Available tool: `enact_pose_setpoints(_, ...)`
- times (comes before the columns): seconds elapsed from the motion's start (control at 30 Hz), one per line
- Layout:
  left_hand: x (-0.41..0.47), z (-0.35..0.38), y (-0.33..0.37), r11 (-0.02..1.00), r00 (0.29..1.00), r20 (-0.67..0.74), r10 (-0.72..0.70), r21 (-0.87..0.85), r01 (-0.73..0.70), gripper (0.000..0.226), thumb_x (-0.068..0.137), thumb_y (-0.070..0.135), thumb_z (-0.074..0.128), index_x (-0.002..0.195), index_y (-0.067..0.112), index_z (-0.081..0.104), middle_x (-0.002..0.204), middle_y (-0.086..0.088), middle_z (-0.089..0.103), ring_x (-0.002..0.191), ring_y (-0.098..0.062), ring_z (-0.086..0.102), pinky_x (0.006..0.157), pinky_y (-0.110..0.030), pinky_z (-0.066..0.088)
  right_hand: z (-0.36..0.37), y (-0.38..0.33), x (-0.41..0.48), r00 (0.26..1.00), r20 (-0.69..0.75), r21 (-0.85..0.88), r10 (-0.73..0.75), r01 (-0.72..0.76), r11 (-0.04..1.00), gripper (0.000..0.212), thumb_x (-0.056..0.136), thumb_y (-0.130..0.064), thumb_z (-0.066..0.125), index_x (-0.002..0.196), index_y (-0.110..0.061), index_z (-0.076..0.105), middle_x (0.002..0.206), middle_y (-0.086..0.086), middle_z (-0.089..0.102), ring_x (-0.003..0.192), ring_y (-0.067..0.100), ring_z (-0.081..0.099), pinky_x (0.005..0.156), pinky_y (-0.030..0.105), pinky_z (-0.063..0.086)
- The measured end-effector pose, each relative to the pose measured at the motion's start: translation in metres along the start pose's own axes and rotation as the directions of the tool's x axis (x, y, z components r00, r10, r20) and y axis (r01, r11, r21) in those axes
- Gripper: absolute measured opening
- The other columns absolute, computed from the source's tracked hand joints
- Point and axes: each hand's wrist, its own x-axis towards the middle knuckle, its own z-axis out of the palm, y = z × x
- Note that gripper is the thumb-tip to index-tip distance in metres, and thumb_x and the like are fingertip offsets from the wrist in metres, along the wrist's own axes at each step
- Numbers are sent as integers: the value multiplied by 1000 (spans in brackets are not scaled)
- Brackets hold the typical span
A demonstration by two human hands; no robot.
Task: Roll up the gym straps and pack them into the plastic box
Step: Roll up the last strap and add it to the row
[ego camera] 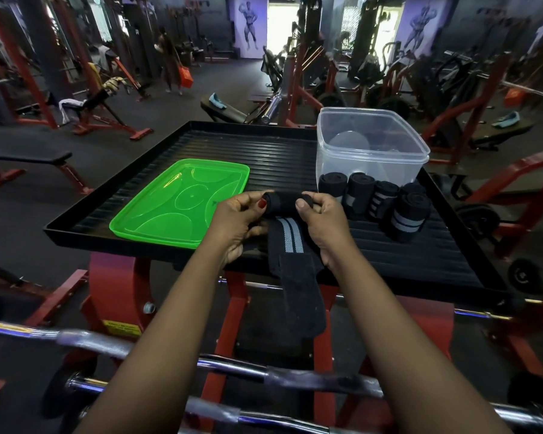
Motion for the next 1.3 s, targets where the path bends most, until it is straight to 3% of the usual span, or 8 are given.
enact_pose_setpoints(0.3, 1, -1, 2, 1000, 992, -127, 9, -27, -13, 15, 90, -2, 56, 84, 7, 66, 60, 5, 68, 61, -12, 54, 49, -17, 53, -2, -1, -1, 998, 6, 11, -55, 55, 998, 21, 88, -9, 70, 106, -15, 61, 106, 8, 70, 99, 13, 66, 91, 24, 51)
enact_pose_setpoints(0.43, -6, 5, 5, 997, 991, -108, 74, 9, -74, 17, 96, 16, 53, 87, 9, 66, 54, 9, 62, 45, -1, 48, 41, -14, 44, 0, -3, -2, 995, -49, 30, -82, 83, 996, 20, 85, -14, 74, 99, -20, 61, 95, 0, 70, 89, 7, 66, 82, 19, 51)
enact_pose_setpoints(0.53, -9, 6, 6, 997, 997, -53, 53, 57, -50, 23, 91, 31, 60, 95, 10, 67, 70, 4, 69, 63, -11, 58, 56, -24, 48, 3, -1, -2, 992, -92, -28, -92, 89, 996, 24, 80, -20, 79, 96, -23, 61, 97, 4, 71, 90, 11, 68, 84, 26, 54)
enact_pose_setpoints(0.63, -11, 6, 4, 999, 998, -32, 45, 2, -45, 15, 84, 10, 68, 99, 9, 67, 87, -13, 72, 77, -21, 68, 77, -36, 56, 3, -5, -6, 992, -44, -30, -117, 116, 993, 28, 80, -15, 79, 100, -17, 59, 91, 1, 69, 84, 9, 66, 80, 24, 55)
enact_pose_setpoints(0.73, -10, 4, 5, 998, 997, -45, 64, -11, -65, 18, 86, -3, 62, 95, 12, 65, 76, -3, 73, 68, -14, 68, 69, -29, 58, 2, -8, -9, 991, 25, 9, -129, 129, 992, 31, 79, -8, 78, 100, -16, 56, 91, 1, 66, 82, 8, 63, 78, 23, 53)
enact_pose_setpoints(0.93, -10, 5, 3, 996, 992, -83, 92, 28, -90, 28, 89, -9, 53, 93, 17, 61, 83, -5, 66, 71, -12, 65, 68, -26, 58, 7, -6, -9, 991, 121, 88, -58, 47, 995, 18, 86, -17, 73, 101, -19, 63, 82, -3, 66, 80, 8, 60, 78, 24, 49)
enact_pose_setpoints(1.13, -9, 5, 4, 1000, 1000, -12, 16, 3, -16, 22, 91, -3, 55, 104, 13, 61, 91, -9, 67, 77, -16, 65, 68, -26, 58, 3, -10, -11, 988, 136, 118, -70, 54, 992, 27, 84, 3, 69, 107, -11, 64, 85, 1, 69, 79, 9, 64, 79, 23, 54)
enact_pose_setpoints(1.3, -6, 4, 3, 997, 996, -52, 68, 31, -66, 22, 89, -2, 59, 94, 18, 65, 87, -11, 67, 78, -20, 64, 71, -33, 57, 4, -10, -13, 980, 180, 95, -81, 65, 993, 31, 85, 13, 61, 104, -12, 61, 93, 5, 66, 84, 11, 61, 81, 24, 53)
